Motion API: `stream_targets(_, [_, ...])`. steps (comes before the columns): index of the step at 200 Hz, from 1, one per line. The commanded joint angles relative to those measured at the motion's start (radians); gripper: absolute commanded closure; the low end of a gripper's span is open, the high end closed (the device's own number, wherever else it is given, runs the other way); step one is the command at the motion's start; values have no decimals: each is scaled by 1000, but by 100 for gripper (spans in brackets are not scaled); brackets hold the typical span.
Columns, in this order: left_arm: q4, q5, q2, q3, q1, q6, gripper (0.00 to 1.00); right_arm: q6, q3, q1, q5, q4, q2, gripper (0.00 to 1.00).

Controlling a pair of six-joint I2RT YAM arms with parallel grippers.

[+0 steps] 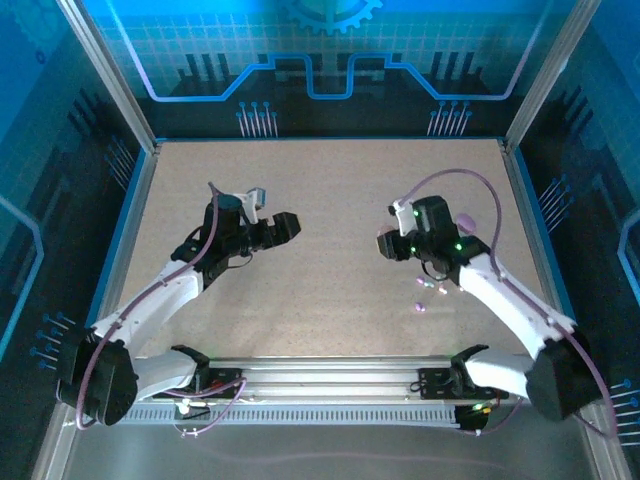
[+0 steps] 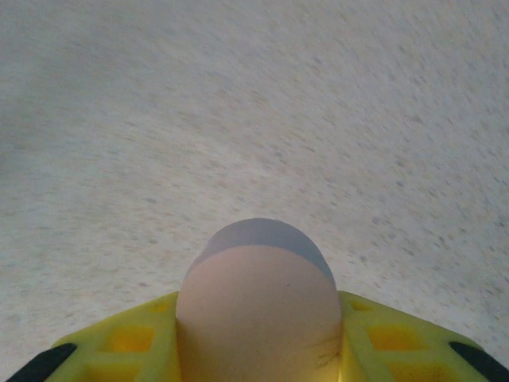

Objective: Insert wireless bluetooth earbuds into charging case

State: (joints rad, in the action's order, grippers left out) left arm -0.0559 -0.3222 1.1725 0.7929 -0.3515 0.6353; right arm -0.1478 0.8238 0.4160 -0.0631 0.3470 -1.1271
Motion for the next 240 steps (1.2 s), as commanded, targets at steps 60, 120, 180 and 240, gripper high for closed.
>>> stream_targets(60, [7,-137,44,198,-187,29,20,319,-171,166,-96,-296,290,76])
stream_targets(120, [-23,-166,177,320,-336,-22,31,427,-189,218,-80,-365,288,77])
stream_targets(180, [-66,-143,257,373,-368,-32,43,423,-190,222,-83,-396,262,76])
stream_targets(240, [-144,-139,285,408,-376,-72,58,384,-173,222,-38,-434,230,75])
